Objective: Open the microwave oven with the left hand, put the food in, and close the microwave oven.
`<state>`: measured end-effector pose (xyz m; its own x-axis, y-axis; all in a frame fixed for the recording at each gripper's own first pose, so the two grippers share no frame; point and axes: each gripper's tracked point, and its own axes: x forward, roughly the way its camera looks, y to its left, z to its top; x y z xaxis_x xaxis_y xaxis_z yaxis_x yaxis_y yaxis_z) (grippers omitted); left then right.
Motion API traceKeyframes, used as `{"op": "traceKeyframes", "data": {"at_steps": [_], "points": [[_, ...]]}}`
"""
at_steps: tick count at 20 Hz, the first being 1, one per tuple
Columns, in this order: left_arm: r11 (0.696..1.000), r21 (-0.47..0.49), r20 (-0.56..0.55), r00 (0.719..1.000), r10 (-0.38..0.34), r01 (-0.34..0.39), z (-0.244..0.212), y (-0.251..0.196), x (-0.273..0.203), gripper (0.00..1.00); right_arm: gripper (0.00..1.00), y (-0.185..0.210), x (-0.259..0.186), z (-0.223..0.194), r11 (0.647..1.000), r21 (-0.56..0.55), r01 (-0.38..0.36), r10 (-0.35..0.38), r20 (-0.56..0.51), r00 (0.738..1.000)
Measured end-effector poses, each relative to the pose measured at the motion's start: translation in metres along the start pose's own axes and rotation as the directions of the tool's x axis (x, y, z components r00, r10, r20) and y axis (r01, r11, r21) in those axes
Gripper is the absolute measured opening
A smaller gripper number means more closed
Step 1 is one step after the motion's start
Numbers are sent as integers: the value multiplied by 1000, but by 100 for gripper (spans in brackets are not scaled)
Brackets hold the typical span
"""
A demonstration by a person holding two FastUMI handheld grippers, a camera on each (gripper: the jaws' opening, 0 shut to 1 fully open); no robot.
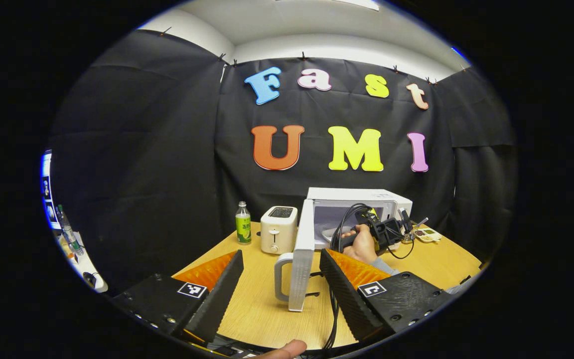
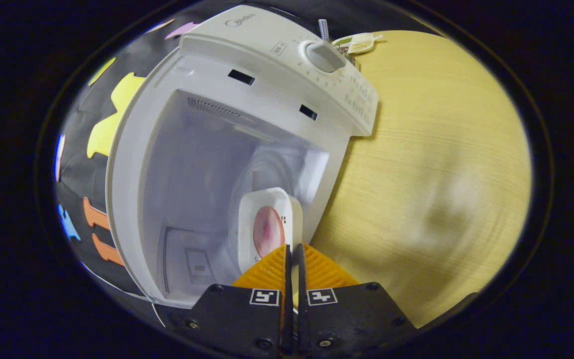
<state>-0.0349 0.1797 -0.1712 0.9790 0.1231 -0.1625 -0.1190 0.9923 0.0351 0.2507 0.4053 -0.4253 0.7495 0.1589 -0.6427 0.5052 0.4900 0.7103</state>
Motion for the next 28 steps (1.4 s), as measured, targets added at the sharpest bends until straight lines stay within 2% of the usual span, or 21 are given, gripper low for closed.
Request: {"op": "traceKeyframes", "data": {"at_steps": [2,7,11,14,16,17,18,19,20,21,23,26,28], "points": [[1000,-10,-17,1000,15,-15,-6,7,6,94,7,9,11,2,1000,-8,-7,7,18,1000],[998,-64,-40,999,4,-7,-15,8,8,92,8,18,25,19,996,-86,-10,23,154,988],[999,-48,-19,1000,2,-3,-10,4,4,92,10,18,31,19,997,-79,-22,35,162,986],[999,-34,-4,1000,-14,14,-9,-2,0,92,11,26,36,17,993,-93,-75,88,138,987],[998,-40,20,999,-40,41,-3,-8,-4,92,17,27,38,20,988,-135,-81,100,135,986],[998,-44,37,998,-48,49,1,-10,-6,92,14,27,35,24,984,-159,-83,108,154,982],[997,-48,47,997,-54,57,1,-11,-5,92,28,27,32,29,979,-186,-81,114,177,977],[997,-52,51,997,-60,62,2,-12,-6,92,28,29,28,35,973,-214,-85,129,206,970],[996,-54,52,997,-62,65,2,-13,-7,92,43,29,22,41,966,-244,-81,139,229,963],[997,-54,50,997,-60,62,0,-12,-7,92,66,32,17,45,956,-280,-88,160,249,955],[997,-52,49,997,-52,54,-2,-10,-9,92,80,33,8,45,930,-355,-92,196,267,944],[999,-38,61,998,-27,30,-3,-3,-13,92,86,39,-6,41,870,-482,-104,253,257,932],[1000,-14,69,998,-10,11,-5,3,-14,92,89,42,-16,38,813,-574,-100,282,238,929]]}}
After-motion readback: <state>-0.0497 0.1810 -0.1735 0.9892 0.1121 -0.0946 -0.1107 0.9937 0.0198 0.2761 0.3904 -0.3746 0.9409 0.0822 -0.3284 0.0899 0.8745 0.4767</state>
